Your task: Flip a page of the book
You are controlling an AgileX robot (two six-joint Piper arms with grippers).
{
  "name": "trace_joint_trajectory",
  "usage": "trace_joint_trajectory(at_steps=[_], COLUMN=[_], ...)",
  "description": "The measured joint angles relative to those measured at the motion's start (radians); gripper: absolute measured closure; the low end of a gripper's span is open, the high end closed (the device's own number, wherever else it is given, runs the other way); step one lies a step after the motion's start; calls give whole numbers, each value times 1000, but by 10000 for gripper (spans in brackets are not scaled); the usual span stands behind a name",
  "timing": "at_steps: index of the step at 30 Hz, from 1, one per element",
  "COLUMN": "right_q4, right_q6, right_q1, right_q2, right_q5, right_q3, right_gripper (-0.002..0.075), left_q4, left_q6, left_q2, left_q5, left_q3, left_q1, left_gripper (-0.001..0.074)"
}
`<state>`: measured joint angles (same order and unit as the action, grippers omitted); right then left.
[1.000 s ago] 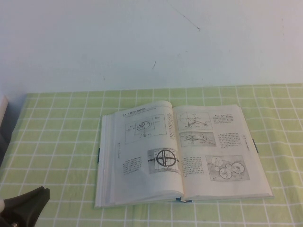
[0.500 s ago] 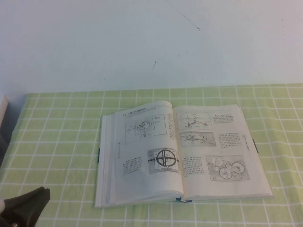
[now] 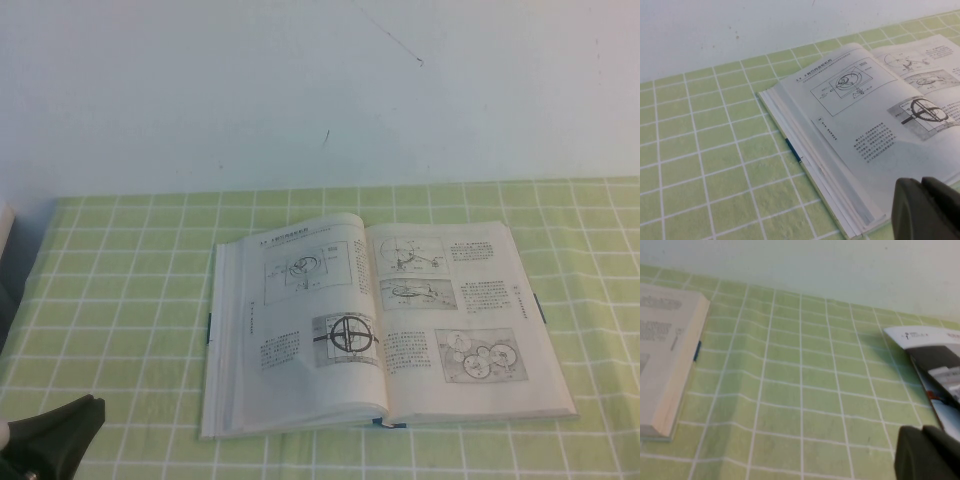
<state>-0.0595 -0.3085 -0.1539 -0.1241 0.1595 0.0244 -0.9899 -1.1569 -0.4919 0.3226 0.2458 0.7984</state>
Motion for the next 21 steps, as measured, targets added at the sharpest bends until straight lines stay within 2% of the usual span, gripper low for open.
trace_joint_trajectory(at_steps=[7, 16, 21], right_q4=[78, 80, 80], right_q6=[50, 71, 71], right_q1=[-14, 66, 68], right_q2=[75, 76, 76], right_q5=[153, 161, 161], right_q3=[4, 4, 4], right_gripper=[728, 728, 728], left_q4=[0, 0, 0], left_q6=[0, 0, 0], left_q2=[0, 0, 0], left_q5=[0, 0, 0], left_q3=[0, 0, 0], left_q1=[0, 0, 0], left_gripper=[738, 738, 738])
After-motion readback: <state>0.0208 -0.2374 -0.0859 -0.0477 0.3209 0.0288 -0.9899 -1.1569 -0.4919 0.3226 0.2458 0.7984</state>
